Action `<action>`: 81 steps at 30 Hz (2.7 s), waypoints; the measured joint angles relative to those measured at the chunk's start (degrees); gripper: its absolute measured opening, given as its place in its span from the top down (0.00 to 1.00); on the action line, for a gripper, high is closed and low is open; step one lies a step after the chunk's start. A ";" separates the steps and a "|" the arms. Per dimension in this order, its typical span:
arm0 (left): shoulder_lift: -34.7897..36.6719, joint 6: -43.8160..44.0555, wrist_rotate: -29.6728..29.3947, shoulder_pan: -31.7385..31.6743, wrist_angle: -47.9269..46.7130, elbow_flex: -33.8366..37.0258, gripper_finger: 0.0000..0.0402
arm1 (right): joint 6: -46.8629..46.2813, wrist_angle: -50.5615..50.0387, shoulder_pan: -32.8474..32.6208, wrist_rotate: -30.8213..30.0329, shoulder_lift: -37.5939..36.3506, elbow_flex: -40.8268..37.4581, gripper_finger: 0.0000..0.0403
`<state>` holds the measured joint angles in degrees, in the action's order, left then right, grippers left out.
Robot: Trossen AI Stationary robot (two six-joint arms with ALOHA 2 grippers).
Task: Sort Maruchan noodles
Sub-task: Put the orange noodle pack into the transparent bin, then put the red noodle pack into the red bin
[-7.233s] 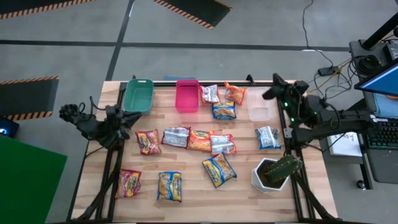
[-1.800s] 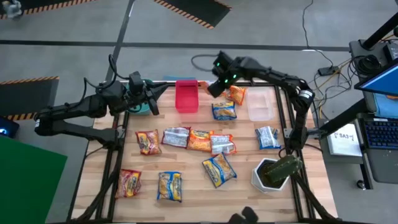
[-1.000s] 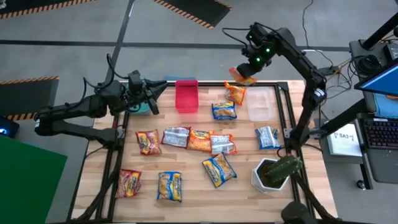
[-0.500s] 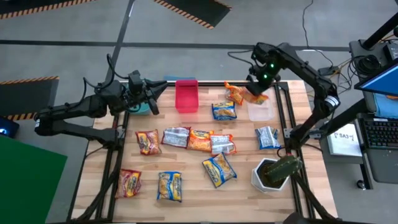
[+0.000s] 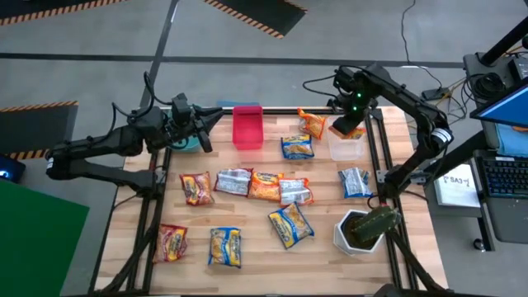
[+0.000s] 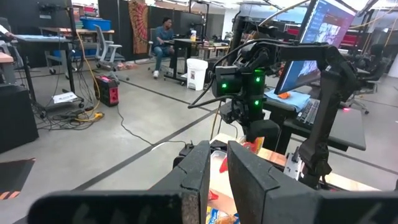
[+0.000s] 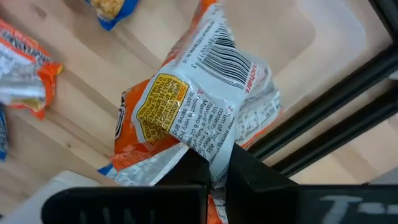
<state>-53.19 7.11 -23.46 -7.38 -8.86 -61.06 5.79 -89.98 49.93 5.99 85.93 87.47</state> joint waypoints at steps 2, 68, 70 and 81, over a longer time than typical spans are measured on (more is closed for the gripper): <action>-0.04 0.00 0.00 0.00 0.02 0.00 0.90 | 1.35 0.00 -0.02 0.09 -0.02 -0.19 0.98; -2.81 -0.03 0.17 -2.22 -1.16 0.00 0.90 | -6.62 0.01 -1.31 -1.06 -0.22 -4.69 0.55; -3.66 1.19 0.48 -2.22 -2.34 0.00 0.90 | -9.04 0.08 -1.31 -0.08 -0.32 -1.28 0.54; -8.88 11.04 4.99 -2.23 -19.33 0.00 0.90 | -20.20 17.25 -6.43 9.12 -3.87 4.62 0.56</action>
<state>-62.06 18.15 -18.47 -9.61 -28.19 -61.06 -14.41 -72.73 43.50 15.11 82.06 92.09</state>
